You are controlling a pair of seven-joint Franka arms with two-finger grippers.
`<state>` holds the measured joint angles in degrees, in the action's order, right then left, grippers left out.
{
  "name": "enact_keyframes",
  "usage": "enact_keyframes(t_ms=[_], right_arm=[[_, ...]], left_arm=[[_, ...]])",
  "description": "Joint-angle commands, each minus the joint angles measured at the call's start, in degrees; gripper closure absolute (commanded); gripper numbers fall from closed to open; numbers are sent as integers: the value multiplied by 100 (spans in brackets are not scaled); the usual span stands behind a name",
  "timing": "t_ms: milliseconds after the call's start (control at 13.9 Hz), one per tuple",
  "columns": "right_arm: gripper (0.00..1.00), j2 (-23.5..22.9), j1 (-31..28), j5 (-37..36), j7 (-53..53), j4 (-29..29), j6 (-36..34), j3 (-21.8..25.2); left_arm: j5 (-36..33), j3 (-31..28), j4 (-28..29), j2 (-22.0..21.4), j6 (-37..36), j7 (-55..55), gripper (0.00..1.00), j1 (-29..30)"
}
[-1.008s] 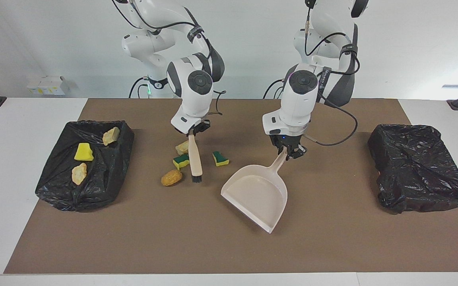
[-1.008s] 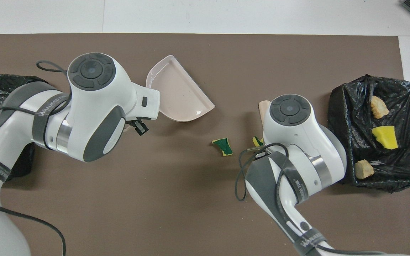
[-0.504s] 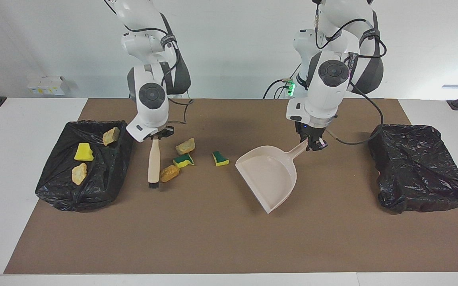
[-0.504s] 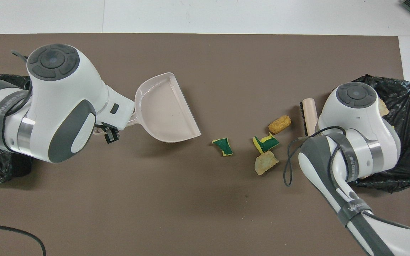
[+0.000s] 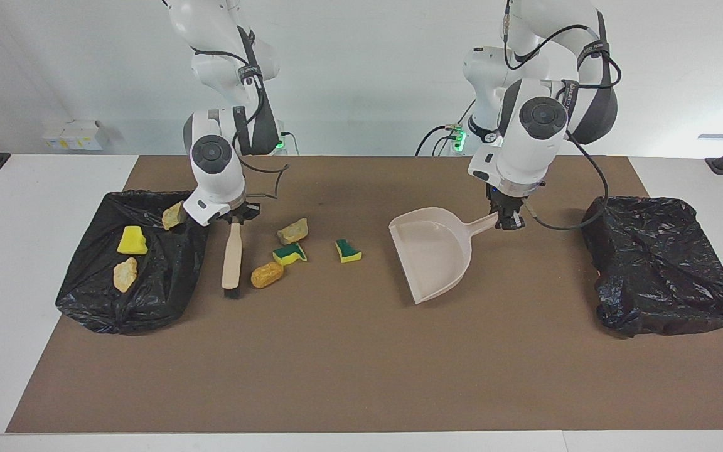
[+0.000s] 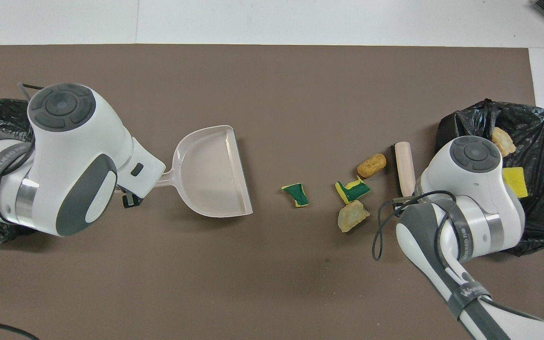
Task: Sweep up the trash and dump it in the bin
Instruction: 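Slide the dustpan toward the crumbs while the right gripper sweeps them closer, then sweep the sponges and crusts into the dustpan with the right gripper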
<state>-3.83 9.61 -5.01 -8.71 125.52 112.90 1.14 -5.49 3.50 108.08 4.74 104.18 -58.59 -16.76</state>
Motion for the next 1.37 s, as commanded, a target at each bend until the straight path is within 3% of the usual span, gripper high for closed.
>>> enact_keyframes(t_ms=[0,288,648,1296], right_arm=[[100,163,102,281,-51,175,197,-18],[100,31,365,465,-350,175,416,-26],[100,-329,980,993,-1077,61,759,-35],[100,-812,1894,1880,-1730,-756,751,-61]], left_arm=[[-163,10,1107,-658,681,-83,100,-134],[-171,10,1504,-553,1226,-109,100,-161],[-163,10,1523,-220,1517,-57,100,-363],[-163,10,1690,-245,1658,-48,100,-284]])
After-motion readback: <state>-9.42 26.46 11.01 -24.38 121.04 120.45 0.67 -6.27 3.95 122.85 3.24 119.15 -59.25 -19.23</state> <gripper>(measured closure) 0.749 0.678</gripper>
